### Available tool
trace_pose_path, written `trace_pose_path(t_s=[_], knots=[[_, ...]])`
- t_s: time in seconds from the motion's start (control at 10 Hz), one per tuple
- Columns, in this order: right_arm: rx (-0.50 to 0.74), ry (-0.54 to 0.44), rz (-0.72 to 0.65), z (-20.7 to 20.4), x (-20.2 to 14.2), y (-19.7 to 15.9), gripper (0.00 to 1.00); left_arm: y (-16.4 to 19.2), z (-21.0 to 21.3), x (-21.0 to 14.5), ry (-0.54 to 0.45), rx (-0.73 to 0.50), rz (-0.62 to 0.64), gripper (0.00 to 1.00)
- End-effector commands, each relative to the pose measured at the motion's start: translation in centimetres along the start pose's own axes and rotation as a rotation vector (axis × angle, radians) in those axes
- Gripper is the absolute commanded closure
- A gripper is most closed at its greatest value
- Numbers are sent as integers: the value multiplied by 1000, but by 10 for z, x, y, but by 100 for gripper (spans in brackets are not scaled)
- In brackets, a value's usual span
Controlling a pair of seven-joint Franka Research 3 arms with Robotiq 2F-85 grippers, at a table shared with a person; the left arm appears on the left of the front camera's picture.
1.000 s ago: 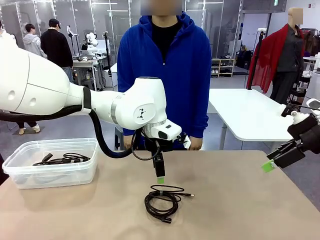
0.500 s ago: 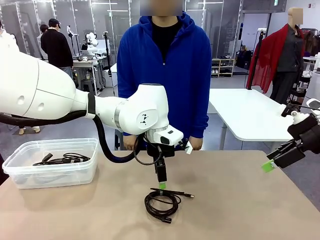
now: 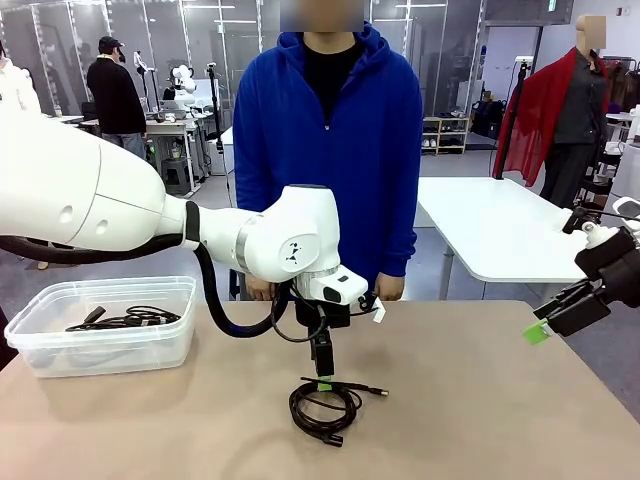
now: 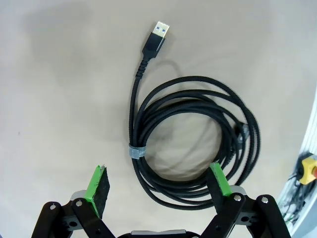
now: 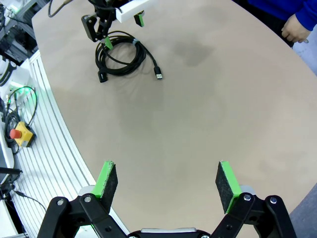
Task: Organize and store the cables.
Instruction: Place the USB Extension Cable into the Organizing box.
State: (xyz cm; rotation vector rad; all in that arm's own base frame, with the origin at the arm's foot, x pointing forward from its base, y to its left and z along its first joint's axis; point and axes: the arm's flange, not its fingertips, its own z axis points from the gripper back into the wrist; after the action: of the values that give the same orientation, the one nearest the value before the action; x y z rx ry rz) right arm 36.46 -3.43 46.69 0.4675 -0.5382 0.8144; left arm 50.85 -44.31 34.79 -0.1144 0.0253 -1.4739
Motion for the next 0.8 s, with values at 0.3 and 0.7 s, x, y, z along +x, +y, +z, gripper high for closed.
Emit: trace_pose_path(t_s=[0.3,0.7], knots=[[0,2,1,1,0,1,0,14,-20,0,7,46,-27,0],[0,2,1,1,0,1,0,18,-36,0,-8,70,-15,0]])
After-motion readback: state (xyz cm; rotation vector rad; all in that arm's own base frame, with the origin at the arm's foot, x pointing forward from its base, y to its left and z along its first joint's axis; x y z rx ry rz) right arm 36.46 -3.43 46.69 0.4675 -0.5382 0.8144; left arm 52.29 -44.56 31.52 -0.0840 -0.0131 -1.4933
